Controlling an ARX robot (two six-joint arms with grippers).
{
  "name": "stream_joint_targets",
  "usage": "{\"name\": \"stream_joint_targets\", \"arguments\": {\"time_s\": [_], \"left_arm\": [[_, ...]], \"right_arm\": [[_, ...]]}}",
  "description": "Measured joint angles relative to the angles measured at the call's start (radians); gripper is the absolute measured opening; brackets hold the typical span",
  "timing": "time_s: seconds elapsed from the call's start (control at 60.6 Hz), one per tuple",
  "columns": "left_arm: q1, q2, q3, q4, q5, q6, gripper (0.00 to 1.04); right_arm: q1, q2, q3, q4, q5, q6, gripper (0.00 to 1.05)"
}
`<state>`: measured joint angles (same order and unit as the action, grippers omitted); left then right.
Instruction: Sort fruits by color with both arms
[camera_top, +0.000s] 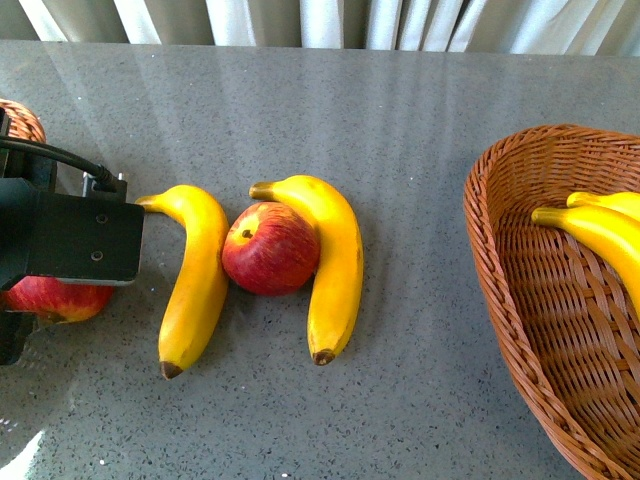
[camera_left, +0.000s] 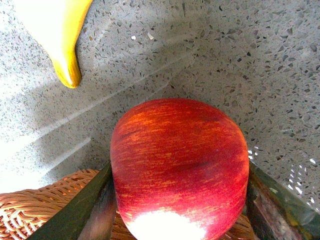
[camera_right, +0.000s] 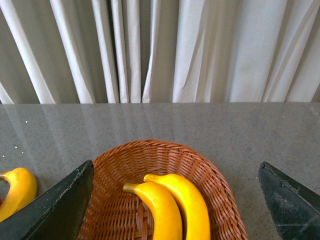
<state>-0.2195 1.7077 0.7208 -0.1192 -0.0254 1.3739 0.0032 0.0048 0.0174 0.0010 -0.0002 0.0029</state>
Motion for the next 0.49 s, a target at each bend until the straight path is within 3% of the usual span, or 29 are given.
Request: {"name": "stream_joint_targets", "arguments": {"time_s": [0.28,0.495], "left_arm": [[-0.001,-0.162,-0.002,-0.079,0.148,-0.12,0.59],[0.127,-0.269,0.064,-0.098,0.239,-0.25,0.59]], "right_arm": [[0.0,0.0,0.0,0.0,0.0,0.0,0.96],[0.0,0.0,0.0,0.0,0.0,0.0,0.96]]}}
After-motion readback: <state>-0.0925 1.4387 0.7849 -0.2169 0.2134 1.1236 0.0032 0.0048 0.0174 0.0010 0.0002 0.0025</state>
